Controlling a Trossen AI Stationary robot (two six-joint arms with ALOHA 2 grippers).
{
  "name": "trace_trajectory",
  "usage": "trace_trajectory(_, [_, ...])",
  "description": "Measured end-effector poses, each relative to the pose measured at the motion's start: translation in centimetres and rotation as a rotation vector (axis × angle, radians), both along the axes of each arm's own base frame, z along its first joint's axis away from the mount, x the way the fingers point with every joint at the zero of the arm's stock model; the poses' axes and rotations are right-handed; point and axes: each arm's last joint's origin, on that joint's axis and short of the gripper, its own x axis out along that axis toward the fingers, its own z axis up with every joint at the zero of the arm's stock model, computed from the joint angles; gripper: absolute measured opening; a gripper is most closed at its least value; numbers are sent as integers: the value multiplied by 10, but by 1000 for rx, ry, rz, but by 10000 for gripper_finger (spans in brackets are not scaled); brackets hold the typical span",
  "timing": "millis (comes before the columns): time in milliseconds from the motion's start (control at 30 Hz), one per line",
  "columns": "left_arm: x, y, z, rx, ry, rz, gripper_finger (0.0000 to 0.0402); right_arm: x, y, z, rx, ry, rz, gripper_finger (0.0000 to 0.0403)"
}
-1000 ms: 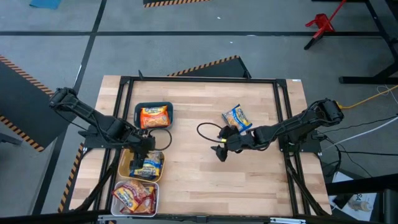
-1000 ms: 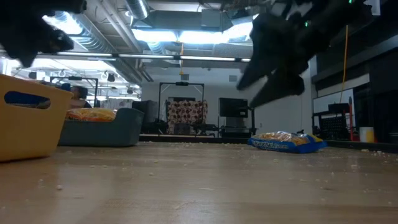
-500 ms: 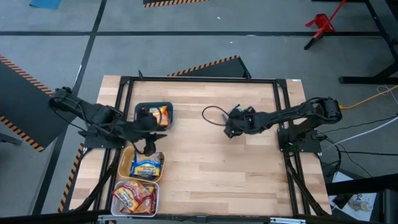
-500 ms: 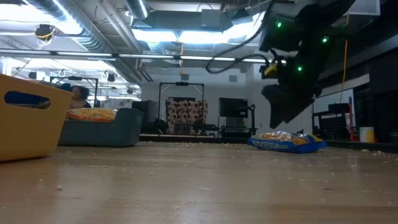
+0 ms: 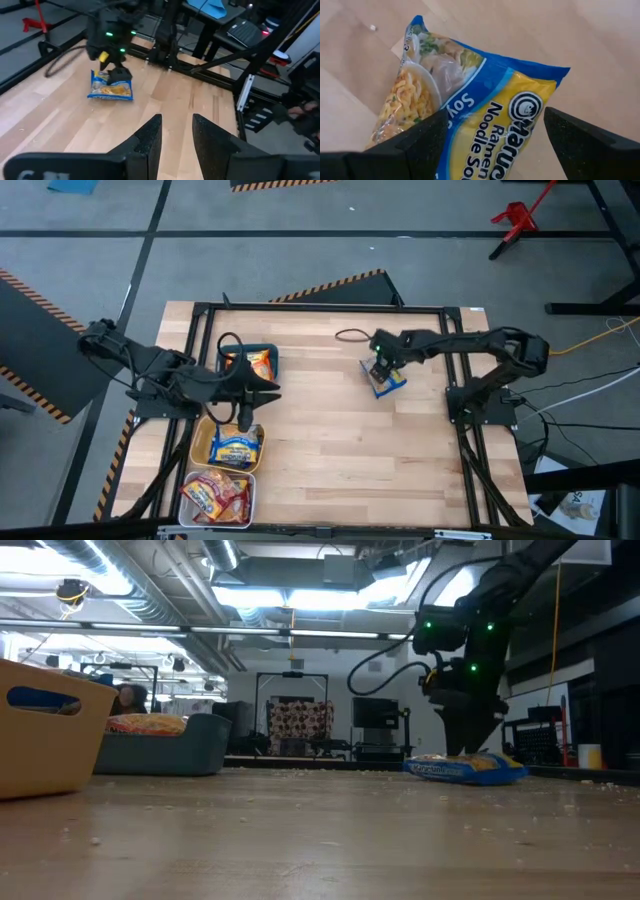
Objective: Sort Maruchan noodles
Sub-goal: Put the blue noodle pack into the yellow bin
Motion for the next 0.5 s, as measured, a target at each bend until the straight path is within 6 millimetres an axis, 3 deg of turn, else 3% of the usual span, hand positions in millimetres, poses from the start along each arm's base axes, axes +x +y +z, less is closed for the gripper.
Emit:
trace_trajectory(133, [-2,-4,0,0,0,-21,102,-5,-14,0,107,-55,-26,317])
trace_trajectory(233, [0,-8,-2,4,8,-31,102,-1,-14,0,165,-126,-17,317])
trace_trajectory(500, [13,-17,-9,11,8,-33,102,36,20,11,258,-412,134,317])
